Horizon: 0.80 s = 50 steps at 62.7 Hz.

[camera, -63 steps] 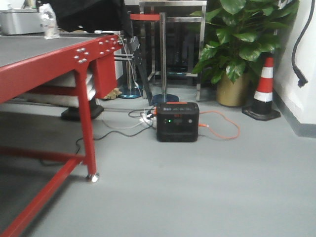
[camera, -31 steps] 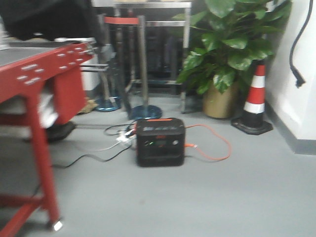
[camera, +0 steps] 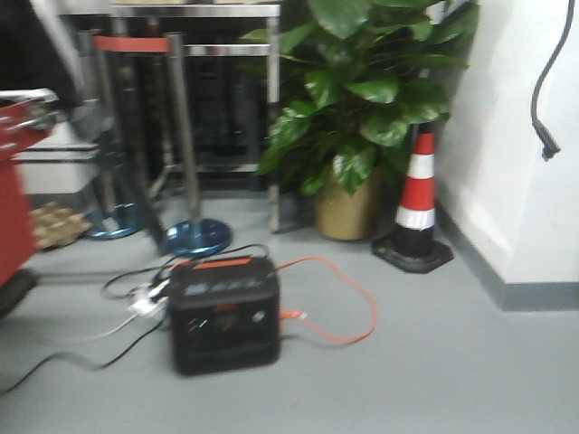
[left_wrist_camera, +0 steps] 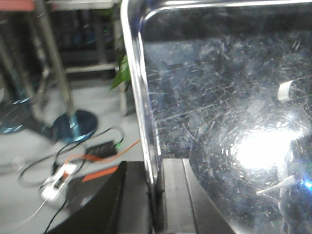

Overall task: Stack silver trays without gaps
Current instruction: 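Carry the tray in both grippers past the plant and cone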

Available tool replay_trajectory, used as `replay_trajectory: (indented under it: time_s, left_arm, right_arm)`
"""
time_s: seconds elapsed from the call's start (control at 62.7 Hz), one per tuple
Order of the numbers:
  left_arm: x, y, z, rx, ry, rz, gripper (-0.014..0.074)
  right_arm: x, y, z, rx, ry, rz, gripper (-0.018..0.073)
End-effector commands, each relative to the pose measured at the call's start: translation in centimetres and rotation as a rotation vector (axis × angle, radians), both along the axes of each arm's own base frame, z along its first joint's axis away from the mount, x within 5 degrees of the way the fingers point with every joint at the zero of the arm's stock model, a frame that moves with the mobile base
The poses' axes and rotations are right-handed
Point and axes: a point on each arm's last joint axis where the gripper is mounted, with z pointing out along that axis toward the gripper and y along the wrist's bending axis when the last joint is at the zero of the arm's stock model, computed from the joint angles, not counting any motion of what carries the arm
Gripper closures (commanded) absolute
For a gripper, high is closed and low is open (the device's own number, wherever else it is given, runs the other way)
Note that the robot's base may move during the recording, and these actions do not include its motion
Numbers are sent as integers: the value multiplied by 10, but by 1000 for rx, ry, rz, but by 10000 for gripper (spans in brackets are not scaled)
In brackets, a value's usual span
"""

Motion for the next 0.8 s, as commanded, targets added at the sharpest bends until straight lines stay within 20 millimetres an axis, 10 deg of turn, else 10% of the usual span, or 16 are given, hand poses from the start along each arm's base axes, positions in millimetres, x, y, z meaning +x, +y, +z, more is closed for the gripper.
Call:
replay_trajectory:
  time_s: [0.0,0.781]
  left_arm:
    - [-7,-10,12,-34,-77,-69,615]
    - [3,7,13,-27,-81,-24,615]
  right_arm:
    - [-7,10,16,51,-65,29,638]
    - [-6,10,15,52,-65,27,638]
